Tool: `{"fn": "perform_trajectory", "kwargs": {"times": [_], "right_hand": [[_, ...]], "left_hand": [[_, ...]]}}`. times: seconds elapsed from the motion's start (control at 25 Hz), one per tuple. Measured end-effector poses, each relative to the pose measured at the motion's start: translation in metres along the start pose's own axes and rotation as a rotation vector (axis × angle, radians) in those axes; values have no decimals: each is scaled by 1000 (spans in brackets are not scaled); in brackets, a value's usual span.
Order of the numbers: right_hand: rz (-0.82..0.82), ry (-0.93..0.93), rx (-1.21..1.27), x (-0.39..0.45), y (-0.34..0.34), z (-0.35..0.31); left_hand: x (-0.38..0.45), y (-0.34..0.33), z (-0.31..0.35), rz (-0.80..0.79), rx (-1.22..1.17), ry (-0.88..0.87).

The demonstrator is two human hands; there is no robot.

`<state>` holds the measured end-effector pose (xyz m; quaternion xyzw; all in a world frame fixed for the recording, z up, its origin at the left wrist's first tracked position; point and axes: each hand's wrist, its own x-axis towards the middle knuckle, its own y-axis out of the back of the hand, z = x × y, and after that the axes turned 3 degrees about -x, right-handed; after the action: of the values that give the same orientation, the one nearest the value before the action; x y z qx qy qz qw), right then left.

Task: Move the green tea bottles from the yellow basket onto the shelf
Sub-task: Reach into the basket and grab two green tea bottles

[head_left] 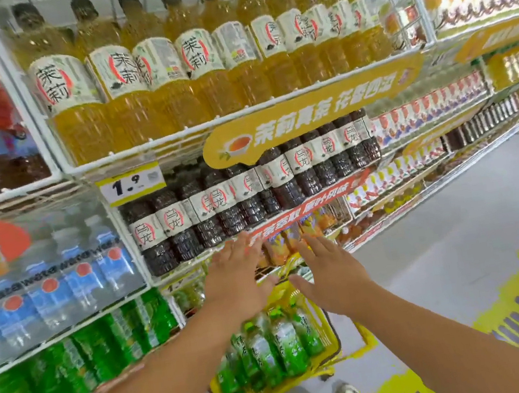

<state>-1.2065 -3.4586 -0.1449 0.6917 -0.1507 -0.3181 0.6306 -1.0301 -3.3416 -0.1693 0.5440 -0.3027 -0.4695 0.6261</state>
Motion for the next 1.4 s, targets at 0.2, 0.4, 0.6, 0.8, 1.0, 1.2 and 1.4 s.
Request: {"fn": "perform_trajectory", "kwargs": {"times": [0.2, 0.4, 0.6, 0.8, 1.0, 1.2, 1.4], "right_hand": [[13, 216, -45, 44, -3, 49], [-30, 369, -42, 64, -24, 93], [-113, 469, -10, 64, -67, 96], [-184, 457, 58, 71, -129, 80], [-246, 366, 131, 93, -212, 67], [-299, 306, 141, 108, -301, 62], [-373, 257, 181, 116, -380, 54]], "left_hand": [[17, -14, 28, 88, 1, 228], [8, -32, 59, 98, 0, 462], [-15, -65, 69, 29, 23, 617], [-7, -125, 63, -69, -70, 667], [4, -214, 46, -102, -145, 714], [4, -302, 32, -172, -161, 766], [4, -379, 21, -233, -215, 853]]}}
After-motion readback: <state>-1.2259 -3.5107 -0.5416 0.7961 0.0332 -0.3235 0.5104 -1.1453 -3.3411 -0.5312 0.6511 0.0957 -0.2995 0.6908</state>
